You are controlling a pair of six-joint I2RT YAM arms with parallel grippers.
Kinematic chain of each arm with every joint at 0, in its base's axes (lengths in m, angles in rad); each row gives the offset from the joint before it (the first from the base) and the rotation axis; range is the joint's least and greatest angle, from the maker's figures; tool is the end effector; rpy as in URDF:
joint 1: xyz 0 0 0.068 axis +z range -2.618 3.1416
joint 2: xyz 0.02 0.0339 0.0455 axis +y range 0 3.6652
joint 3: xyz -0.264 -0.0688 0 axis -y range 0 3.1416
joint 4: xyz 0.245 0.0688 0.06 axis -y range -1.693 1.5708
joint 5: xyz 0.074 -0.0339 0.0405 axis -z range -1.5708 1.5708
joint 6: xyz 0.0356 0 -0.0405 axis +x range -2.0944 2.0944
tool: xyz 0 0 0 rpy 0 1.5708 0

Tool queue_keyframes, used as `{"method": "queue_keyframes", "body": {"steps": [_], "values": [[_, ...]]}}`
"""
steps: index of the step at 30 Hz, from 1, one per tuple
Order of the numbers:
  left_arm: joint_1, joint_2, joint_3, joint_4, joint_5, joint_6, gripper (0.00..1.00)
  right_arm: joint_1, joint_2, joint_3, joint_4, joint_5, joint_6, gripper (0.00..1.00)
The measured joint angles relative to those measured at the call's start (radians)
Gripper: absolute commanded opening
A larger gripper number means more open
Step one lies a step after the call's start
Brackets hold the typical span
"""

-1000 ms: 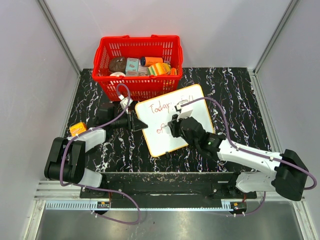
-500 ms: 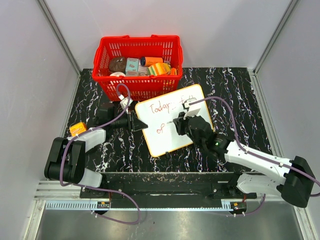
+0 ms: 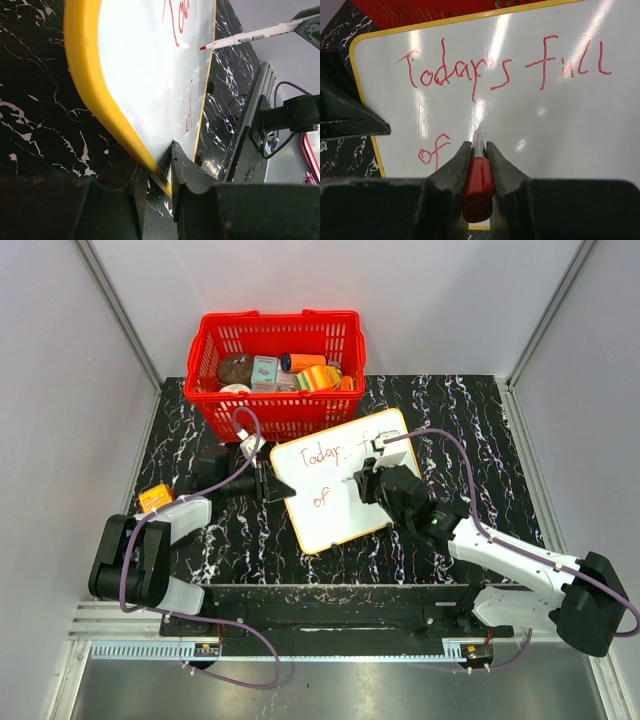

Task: Write a sentence on the whiteboard

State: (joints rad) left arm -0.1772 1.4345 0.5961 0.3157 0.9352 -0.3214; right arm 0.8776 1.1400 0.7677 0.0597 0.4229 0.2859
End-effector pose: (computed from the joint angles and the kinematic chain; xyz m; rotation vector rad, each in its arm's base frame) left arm 0.2656 -0.0767 0.1855 0.4414 2.0521 -1.2733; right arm 0.1781 0.1915 0.2874 -0.2633 1.8565 0.4085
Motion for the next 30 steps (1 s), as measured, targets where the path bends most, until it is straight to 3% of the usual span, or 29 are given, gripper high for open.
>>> {"method": "queue_keyframes", "body": {"steps": [30], "values": [[0.000,0.000,0.000,-0.003,-0.002,0.000,0.00,-0.017,-0.025,-0.053,0.003,-0.059,0.027,0.00]]}}
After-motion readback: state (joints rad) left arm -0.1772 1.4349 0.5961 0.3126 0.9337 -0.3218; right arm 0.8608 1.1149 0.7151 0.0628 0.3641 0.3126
